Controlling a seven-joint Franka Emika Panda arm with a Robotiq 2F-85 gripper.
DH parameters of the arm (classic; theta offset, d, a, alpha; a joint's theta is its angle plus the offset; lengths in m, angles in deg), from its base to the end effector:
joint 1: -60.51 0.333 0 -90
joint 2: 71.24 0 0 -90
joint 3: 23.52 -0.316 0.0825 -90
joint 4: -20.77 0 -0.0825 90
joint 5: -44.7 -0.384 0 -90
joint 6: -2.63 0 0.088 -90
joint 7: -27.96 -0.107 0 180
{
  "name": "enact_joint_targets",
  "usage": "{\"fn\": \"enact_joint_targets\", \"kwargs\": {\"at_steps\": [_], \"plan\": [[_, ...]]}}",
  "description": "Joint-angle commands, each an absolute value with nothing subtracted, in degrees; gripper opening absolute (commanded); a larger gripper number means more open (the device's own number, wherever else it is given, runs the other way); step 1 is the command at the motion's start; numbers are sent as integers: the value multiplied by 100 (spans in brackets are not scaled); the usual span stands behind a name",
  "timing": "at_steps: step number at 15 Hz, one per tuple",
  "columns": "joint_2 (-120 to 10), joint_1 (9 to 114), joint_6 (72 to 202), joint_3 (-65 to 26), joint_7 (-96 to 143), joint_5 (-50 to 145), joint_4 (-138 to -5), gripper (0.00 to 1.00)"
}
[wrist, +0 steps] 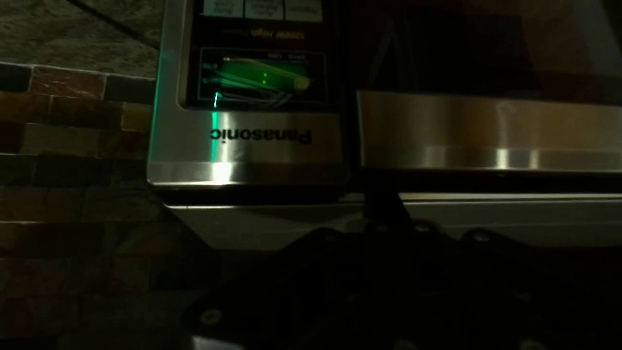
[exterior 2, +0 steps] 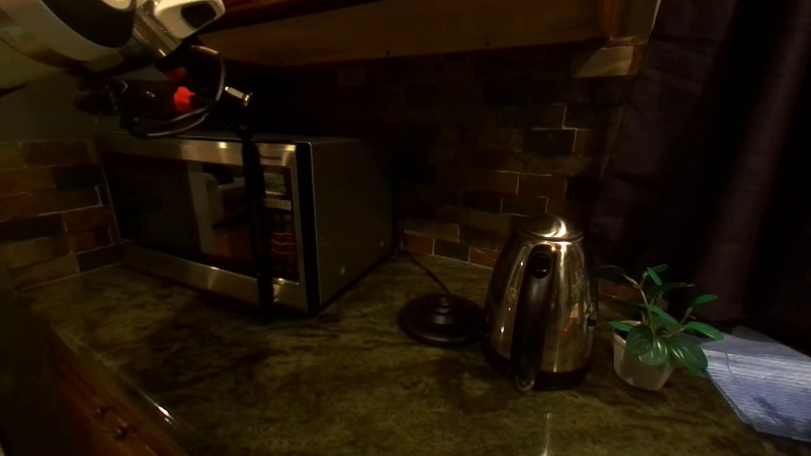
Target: Open the microwave door
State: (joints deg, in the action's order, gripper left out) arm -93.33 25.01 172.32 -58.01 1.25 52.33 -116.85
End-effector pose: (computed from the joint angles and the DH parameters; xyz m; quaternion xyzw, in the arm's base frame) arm 0.4940 0.0276 0.5368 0.8885 -0.1330 0.4367 0.0465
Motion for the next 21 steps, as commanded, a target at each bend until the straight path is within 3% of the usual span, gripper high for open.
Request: {"fn": "enact_joint_targets", "kwargs": {"at_steps": [1, 5, 7, 11, 21], "plan": [[-9258, 2745, 16829, -5764, 110, 5010, -11631, 0], [-9414, 3305, 16072, -5519, 270, 4510, -11563, 0], [-9437, 4017, 15541, -4954, 12, 4739, -11497, 0], [-9623, 4623, 15410, -4521, -279, 4864, -11511, 0], [-9694, 4758, 15327, -4362, -1017, 5261, -11516, 0]]}}
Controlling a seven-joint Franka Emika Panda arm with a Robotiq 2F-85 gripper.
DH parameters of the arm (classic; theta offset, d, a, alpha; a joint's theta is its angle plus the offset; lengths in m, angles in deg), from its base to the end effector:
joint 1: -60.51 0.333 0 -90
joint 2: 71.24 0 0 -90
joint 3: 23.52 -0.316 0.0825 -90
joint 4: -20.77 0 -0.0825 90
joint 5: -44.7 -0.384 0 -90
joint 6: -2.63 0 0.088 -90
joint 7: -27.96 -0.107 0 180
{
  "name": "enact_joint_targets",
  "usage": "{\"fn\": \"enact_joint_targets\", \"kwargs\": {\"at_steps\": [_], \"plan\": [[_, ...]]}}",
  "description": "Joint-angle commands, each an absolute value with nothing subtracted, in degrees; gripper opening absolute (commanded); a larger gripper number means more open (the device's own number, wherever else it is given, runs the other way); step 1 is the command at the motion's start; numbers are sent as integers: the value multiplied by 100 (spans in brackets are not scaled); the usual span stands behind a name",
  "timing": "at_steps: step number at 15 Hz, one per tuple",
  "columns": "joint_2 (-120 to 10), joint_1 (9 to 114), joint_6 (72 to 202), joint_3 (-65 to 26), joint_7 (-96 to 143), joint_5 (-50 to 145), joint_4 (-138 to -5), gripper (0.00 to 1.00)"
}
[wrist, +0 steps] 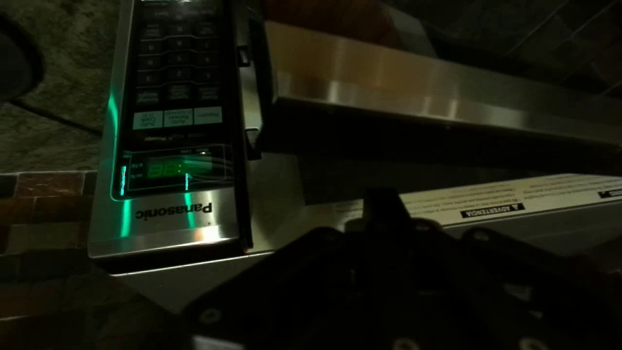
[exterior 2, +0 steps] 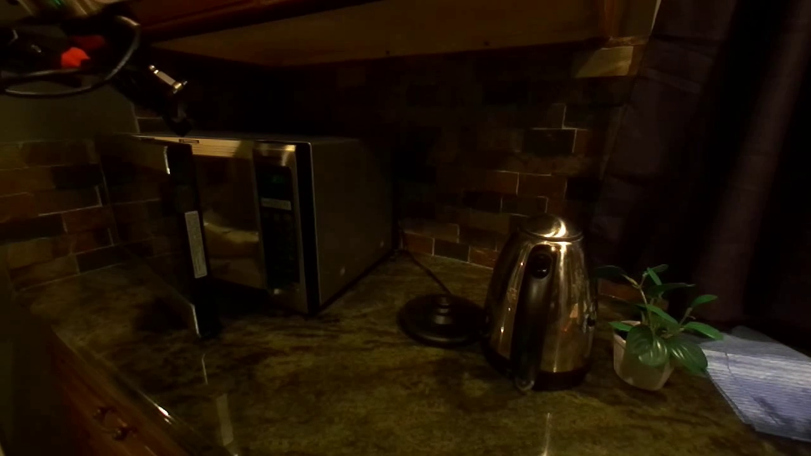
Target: Open the microwave door
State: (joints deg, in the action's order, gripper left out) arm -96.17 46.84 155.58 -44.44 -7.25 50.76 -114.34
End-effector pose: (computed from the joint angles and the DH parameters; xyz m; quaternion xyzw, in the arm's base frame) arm 0.4681 0.0833 0.5652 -0.9136 0.1786 -0.3649 0.0184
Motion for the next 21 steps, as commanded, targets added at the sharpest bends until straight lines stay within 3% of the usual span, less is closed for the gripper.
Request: {"fn": "enact_joint_targets", "kwargs": {"at_steps": [1, 6, 14, 21], "plan": [[-9669, 4792, 15235, -4337, -1036, 5243, -11510, 0], [-9591, 4915, 14901, -4255, -1116, 5244, -11511, 0], [-9537, 5993, 13860, -3777, -642, 4238, -11451, 0], [-9762, 6126, 13538, -3654, -720, 4160, -11441, 0]]}}
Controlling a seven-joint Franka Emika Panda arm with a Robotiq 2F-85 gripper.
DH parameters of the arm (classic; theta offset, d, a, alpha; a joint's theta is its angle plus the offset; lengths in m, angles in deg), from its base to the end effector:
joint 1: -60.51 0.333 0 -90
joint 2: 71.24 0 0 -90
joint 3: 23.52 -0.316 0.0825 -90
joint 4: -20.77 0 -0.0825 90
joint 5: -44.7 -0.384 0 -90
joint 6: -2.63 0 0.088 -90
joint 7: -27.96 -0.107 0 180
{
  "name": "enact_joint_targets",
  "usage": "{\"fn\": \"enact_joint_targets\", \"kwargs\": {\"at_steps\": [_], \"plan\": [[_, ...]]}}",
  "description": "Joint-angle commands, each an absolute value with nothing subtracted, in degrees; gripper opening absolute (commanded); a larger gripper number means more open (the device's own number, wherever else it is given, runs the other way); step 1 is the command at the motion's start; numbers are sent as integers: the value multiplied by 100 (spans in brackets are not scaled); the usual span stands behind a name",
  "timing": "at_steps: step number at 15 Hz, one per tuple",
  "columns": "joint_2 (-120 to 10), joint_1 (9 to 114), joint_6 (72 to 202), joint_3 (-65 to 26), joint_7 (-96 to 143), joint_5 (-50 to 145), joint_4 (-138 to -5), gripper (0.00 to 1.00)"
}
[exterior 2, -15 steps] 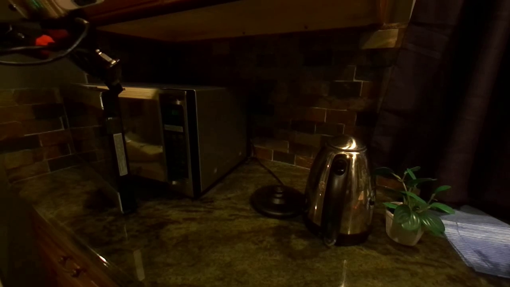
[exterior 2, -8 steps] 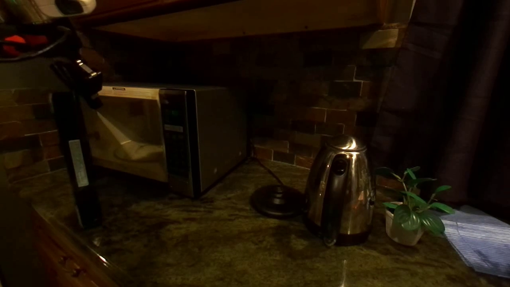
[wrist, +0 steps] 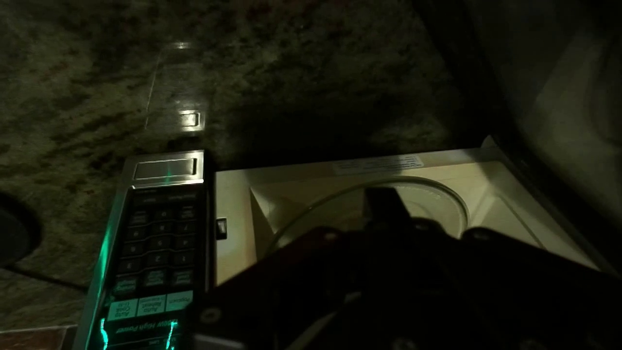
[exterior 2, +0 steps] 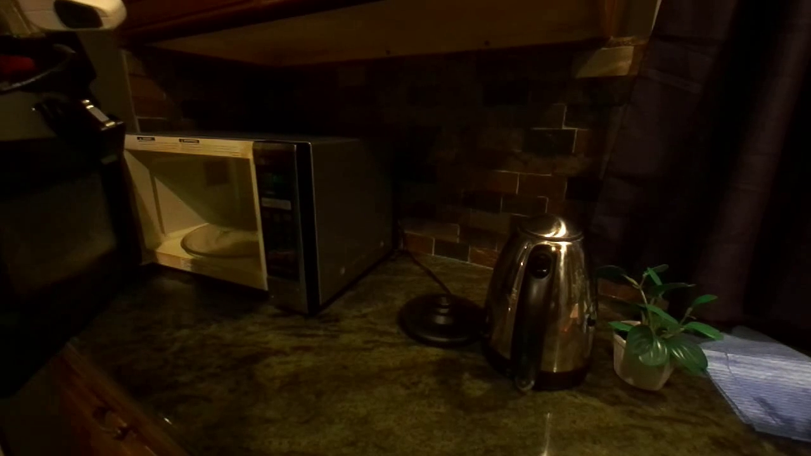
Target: Open the microwave door
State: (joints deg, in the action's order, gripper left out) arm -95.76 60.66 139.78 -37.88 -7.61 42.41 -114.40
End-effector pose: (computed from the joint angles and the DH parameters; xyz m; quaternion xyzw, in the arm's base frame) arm 0.4441 0.1263 0.5335 -0.9557 0.1882 -0.2176 0.0617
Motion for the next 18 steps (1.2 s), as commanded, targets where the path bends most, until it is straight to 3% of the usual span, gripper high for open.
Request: {"fn": "enact_joint_targets", "kwargs": {"at_steps": [1, 6, 7, 10, 18], "plan": [[-9804, 6152, 13335, -3607, -660, 4126, -11436, 0], [-10549, 6111, 12049, -3706, -291, 4774, -11774, 0], [-10746, 6103, 11914, -3763, -166, 5023, -11859, 26], [-11368, 6192, 11576, -3832, 271, 5520, -12144, 40], [-12722, 6991, 11567, -3439, 2199, 5572, -12627, 99]]}}
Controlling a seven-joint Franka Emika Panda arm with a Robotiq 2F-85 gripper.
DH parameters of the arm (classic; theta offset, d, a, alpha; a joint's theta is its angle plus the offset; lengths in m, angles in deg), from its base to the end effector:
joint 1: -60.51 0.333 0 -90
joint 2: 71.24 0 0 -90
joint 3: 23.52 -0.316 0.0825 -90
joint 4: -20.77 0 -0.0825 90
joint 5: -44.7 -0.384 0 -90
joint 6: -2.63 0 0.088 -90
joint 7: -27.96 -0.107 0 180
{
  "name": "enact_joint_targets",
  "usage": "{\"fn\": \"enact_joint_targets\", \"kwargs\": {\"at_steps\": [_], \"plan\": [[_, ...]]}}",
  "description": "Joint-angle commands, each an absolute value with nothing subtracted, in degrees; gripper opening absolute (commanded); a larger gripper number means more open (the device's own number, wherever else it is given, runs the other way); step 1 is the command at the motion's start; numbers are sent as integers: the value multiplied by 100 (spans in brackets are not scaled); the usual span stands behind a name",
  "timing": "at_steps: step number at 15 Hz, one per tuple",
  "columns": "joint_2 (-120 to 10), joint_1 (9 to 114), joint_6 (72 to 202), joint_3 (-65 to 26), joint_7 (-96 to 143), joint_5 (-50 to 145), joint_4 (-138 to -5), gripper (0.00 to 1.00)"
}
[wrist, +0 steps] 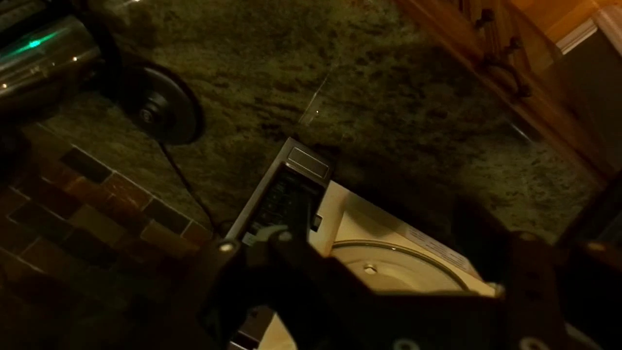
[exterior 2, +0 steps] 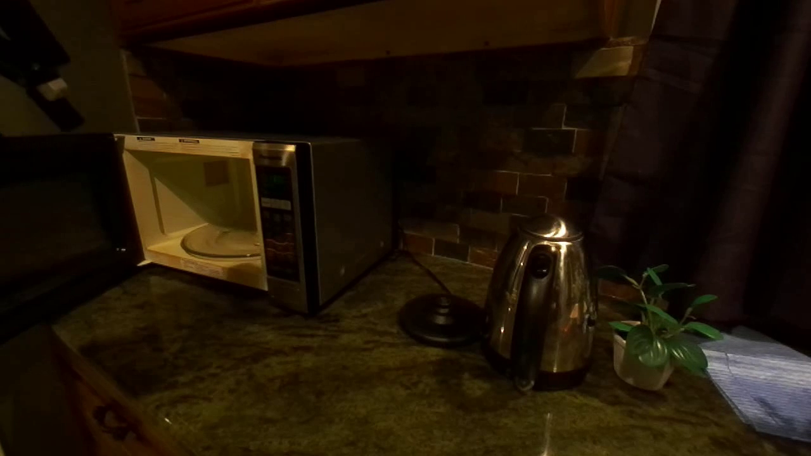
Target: Open the microwave door
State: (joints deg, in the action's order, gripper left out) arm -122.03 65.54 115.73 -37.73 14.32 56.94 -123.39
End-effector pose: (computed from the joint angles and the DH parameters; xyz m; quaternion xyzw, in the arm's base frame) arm 0.3004 0.1107 0.5801 0.9663 0.0447 0.2023 0.1528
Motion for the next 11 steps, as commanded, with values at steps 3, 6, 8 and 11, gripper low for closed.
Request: {"fn": "enact_joint_targets", "kwargs": {"at_steps": [3, 6, 8, 11], "plan": [[-12574, 6808, 11573, -3588, 2031, 5621, -12450, 98], [-12644, 6862, 11575, -3542, 2118, 5613, -12514, 99], [-12644, 6864, 11575, -3541, 2128, 5614, -12520, 99], [-12644, 6865, 11574, -3540, 2140, 5615, -12522, 99]]}}
